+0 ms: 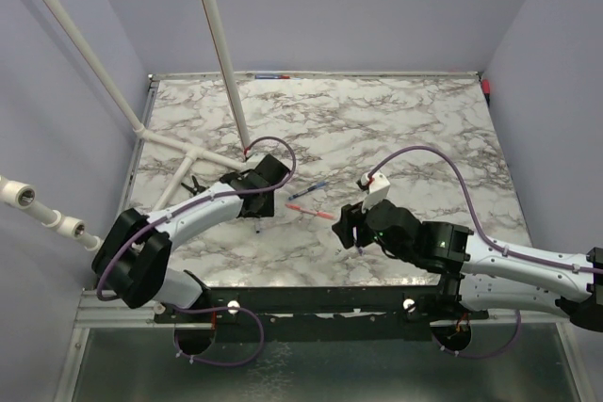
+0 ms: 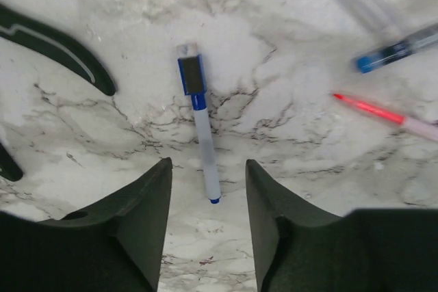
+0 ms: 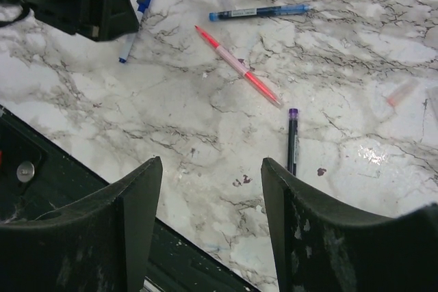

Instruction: Insert the pens into the pen caps

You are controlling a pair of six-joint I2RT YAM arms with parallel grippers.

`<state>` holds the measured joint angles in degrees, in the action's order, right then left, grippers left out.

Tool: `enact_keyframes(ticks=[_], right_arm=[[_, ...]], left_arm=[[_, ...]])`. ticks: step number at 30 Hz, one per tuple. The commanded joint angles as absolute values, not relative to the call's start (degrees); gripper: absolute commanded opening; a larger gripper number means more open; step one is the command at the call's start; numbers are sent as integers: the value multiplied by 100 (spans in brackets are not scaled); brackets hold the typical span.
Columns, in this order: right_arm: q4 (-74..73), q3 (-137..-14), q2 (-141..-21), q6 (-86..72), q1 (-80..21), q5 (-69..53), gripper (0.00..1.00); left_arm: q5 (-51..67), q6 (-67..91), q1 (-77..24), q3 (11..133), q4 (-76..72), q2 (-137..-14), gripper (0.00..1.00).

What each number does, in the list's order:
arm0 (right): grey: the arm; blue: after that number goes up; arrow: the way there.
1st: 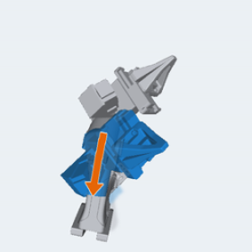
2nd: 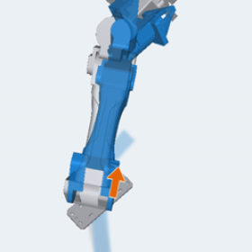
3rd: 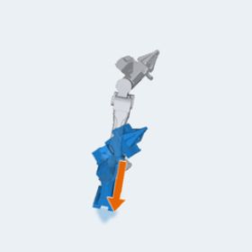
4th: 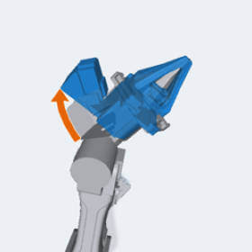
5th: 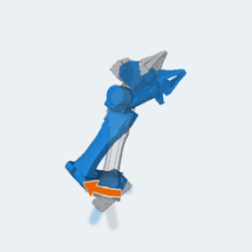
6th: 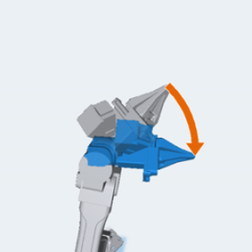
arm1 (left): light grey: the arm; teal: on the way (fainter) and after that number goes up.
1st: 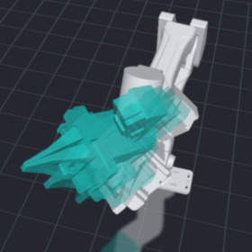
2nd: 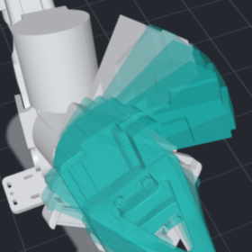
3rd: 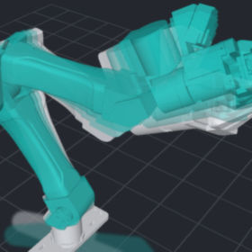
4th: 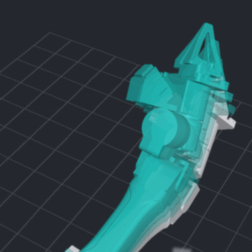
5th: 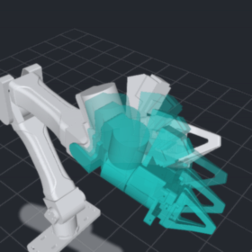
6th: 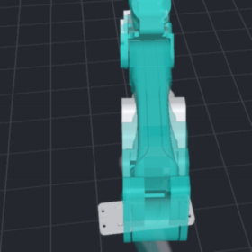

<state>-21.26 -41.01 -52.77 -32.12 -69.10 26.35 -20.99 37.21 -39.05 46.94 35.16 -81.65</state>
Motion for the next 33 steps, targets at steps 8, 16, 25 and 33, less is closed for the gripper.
enact_keyframes(ticks=[8,16,25,33], right_arm=[[-2725,-4329,-5240,-3210,-6935,3115,67],[-2666,-4486,-5611,-2738,-6922,3098,68],[-2451,-5011,-6612,-1775,-6201,1713,68],[-2276,-5495,-7599,-1230,-5447,369,65]], left_arm=[[-1425,2344,-3889,5934,3818,-6995,55],[-838,2037,-3893,5616,3185,-6110,55],[-328,1966,-3887,4918,2167,-5219,56],[-620,1840,-3888,4438,1631,-4395,55]])
